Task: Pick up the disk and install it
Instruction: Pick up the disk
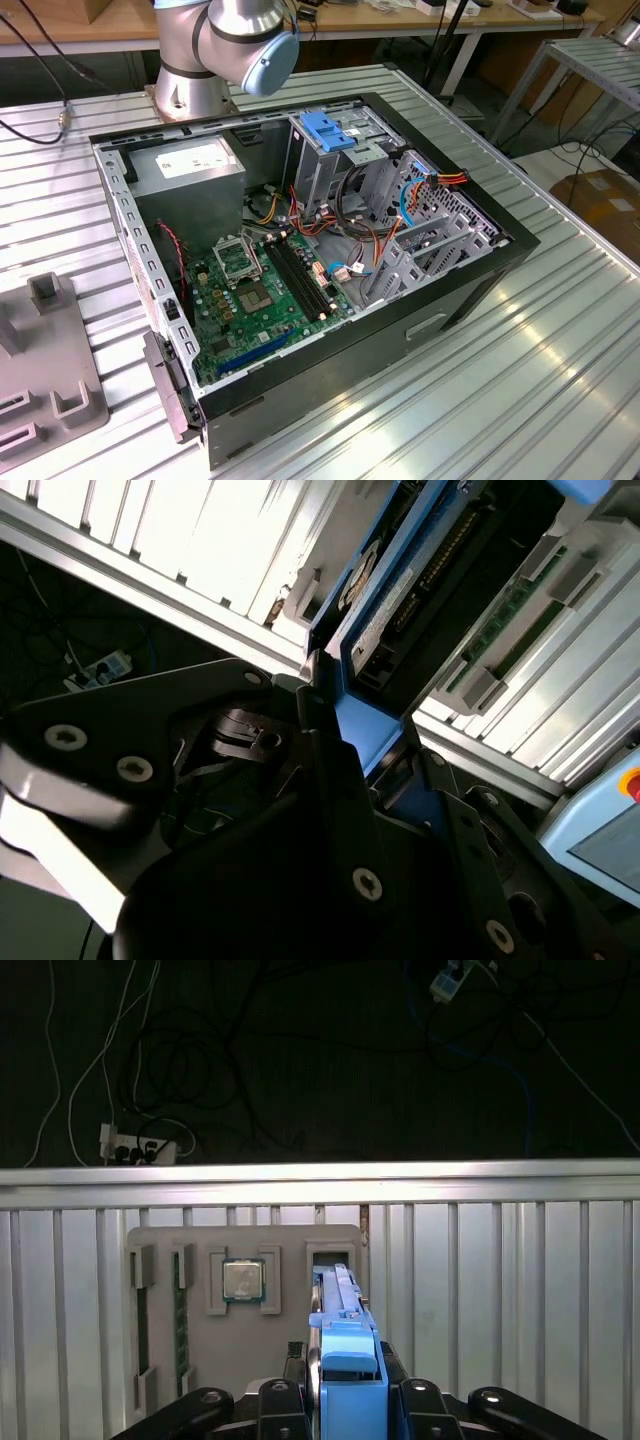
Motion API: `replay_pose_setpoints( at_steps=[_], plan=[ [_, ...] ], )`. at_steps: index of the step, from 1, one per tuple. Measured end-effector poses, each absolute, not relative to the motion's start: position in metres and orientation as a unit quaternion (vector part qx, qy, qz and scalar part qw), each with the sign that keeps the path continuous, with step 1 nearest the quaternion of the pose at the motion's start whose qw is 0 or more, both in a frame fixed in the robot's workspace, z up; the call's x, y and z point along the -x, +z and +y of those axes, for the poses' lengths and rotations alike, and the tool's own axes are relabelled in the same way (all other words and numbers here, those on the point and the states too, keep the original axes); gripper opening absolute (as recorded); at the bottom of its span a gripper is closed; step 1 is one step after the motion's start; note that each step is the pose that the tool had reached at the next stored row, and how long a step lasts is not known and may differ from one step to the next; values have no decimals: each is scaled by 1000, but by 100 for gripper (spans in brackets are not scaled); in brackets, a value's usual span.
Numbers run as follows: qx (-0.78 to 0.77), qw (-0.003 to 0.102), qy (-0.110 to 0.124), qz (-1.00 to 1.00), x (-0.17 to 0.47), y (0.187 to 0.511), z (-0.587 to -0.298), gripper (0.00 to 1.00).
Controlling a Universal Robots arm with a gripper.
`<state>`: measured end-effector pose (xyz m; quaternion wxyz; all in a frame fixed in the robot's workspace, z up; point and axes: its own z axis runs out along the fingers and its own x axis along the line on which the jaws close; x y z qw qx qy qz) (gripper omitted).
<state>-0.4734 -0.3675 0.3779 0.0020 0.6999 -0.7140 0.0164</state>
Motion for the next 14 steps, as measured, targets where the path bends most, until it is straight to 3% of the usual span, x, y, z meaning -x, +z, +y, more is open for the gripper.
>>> replay_pose_setpoints(
  at_steps=[14],
  plan=[
    [-700,2,16,-714,473,388,-367,37]
  ],
)
